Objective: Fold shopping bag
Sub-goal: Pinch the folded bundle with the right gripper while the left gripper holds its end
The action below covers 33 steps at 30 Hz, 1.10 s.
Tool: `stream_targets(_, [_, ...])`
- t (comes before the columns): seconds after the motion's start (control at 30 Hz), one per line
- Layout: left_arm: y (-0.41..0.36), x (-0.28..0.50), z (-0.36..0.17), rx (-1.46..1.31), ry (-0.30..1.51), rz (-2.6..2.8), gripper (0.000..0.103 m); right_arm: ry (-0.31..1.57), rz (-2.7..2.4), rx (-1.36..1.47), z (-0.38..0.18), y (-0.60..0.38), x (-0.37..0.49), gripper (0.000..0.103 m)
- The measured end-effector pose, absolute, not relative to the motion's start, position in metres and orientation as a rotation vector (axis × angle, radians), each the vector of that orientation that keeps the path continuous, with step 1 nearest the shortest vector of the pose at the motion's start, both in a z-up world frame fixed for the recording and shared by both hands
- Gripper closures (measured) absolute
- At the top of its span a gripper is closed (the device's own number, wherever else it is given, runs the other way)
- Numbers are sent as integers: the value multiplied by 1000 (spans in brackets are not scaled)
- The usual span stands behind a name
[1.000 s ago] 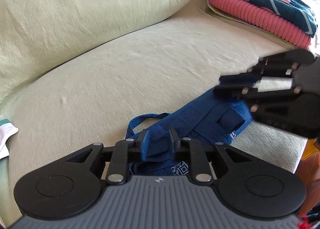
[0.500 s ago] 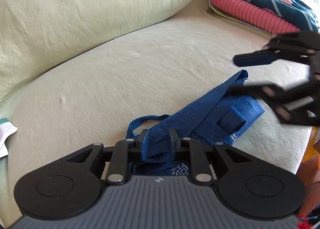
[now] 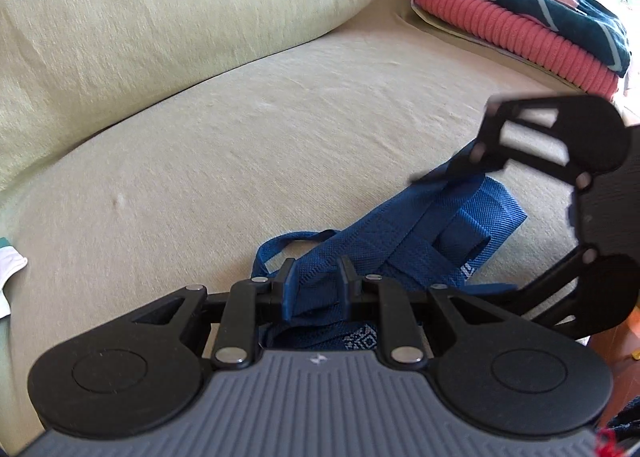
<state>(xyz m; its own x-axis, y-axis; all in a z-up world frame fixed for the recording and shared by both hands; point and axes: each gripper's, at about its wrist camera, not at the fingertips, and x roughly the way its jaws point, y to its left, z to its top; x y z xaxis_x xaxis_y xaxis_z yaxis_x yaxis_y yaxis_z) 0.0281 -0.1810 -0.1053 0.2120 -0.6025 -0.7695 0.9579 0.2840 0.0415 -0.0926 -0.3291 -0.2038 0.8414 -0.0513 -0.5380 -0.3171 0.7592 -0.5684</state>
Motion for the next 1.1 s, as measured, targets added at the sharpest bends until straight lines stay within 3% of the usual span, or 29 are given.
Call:
stream_targets(0.13, [-183,33,-105,557,744,-1172,81,560,127,-737,-211,-322,-90,60])
stream_targets(0.33, [-165,29,-83,548,699,-1135,80,581,100,-730,-210,-317,-88,62])
stream_targets(0.5, [-133,-3,-71,709,538,-1150,78,630,146,-679,-200,-325,-83,62])
stream_targets(0.57, [-123,-14,-70,762,491,-1183,69,646,177,-686,-196,-329,-81,63])
stream_targets(0.77, [-140,-44,-88,1085,275,-1212,65,659,256,-766,-194,-331,-83,64])
stream_targets(0.87, [-152,-51,-104,1276,164,-1263,52,653,261,-791,-196,-327,-83,64])
stream_targets(1.0, [-156,-47,-119,1388,115,-1284,51,640,265,-800,-198,-328,-89,64])
stream_targets(1.1, [-158,-39,-131,1430,100,-1305,58,634,269,-806,-196,-329,-87,64])
